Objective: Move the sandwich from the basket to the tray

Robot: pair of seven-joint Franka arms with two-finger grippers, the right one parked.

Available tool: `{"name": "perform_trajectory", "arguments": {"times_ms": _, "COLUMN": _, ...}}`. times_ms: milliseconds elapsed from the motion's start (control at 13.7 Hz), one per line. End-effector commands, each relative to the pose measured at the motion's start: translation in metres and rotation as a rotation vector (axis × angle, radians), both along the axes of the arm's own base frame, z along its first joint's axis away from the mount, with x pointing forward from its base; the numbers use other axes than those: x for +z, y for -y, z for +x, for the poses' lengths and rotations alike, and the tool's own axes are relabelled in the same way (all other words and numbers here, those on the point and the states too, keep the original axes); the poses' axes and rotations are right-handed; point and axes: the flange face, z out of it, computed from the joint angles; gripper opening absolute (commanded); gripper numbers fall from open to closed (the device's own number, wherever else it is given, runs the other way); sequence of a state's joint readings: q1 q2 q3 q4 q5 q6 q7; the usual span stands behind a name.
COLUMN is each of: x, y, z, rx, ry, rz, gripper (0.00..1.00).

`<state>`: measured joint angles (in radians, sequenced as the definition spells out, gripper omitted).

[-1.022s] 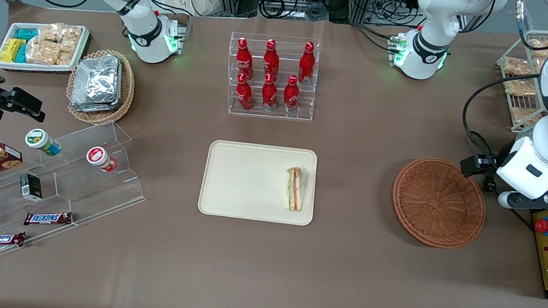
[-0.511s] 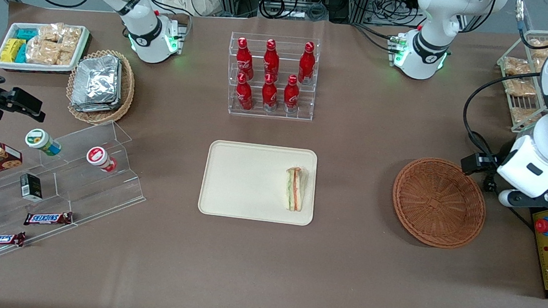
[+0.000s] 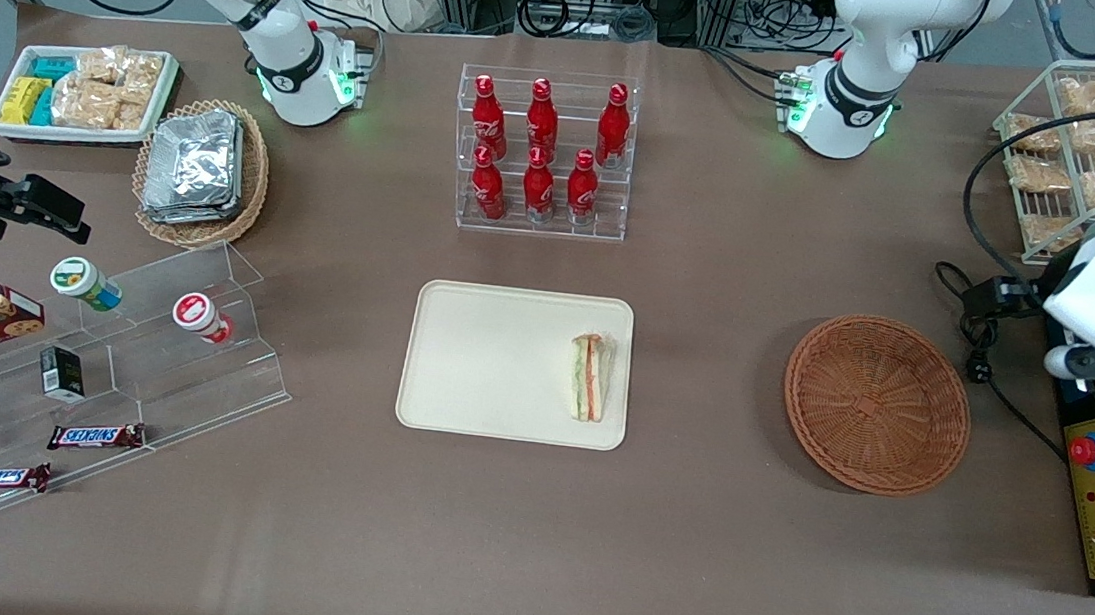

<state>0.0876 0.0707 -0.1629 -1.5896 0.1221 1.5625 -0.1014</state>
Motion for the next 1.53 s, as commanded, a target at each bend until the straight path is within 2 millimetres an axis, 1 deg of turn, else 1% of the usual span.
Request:
{"name": "perform_trajectory", "arguments": {"times_ms": 0, "x": 0.001, "y": -0.019, "z": -0.02, "rx": -0.091, "ry": 0.023, "rz": -0.018, "gripper": 1.0}}
{"name": "perform_trajectory", "arguments": {"times_ms": 73, "x": 0.003, "y": -0.023, "z": -0.02, "rx": -0.093, "ry": 0.025, "rz": -0.018, "gripper": 1.0}}
{"name": "perform_trajectory", "arguments": {"times_ms": 219, "x": 0.01, "y": -0.022, "z": -0.018, "rx": -0.099, "ry": 0.04, "rz": -0.017, "gripper": 1.0}}
{"name": "perform_trajectory", "arguments": {"times_ms": 365, "x": 0.011, "y": -0.022, "z": -0.016, "rx": -0.116, "ry": 0.041, "rz": -0.018, "gripper": 1.0}}
{"name": "perform_trajectory", "arguments": {"times_ms": 438, "x": 0.012, "y": -0.023, "z": -0.014, "rx": -0.151, "ry": 0.039, "rz": -0.019, "gripper": 1.0}}
{"name": "perform_trajectory", "arguments": {"times_ms": 511, "x": 0.011, "y": -0.024, "z": -0.013, "rx": -0.176, "ry": 0.036, "rz": -0.018, "gripper": 1.0}}
{"name": "perform_trajectory", "arguments": {"times_ms": 730, "x": 0.01, "y": -0.023, "z": -0.013, "rx": -0.166, "ry": 0.026, "rz": -0.016, "gripper": 1.0}}
{"name": "perform_trajectory", "arguments": {"times_ms": 949, "x": 0.004, "y": -0.025, "z": -0.011, "rx": -0.175, "ry": 0.01, "rz": -0.016, "gripper": 1.0}}
{"name": "perform_trajectory", "arguments": {"times_ms": 1096, "x": 0.001, "y": -0.033, "z": -0.01, "rx": -0.161, "ry": 0.007, "rz": -0.022, "gripper": 1.0}}
{"name": "perform_trajectory", "arguments": {"times_ms": 1461, "x": -0.002, "y": -0.033, "z": -0.011, "rx": -0.153, "ry": 0.0, "rz": -0.021, "gripper": 1.0}}
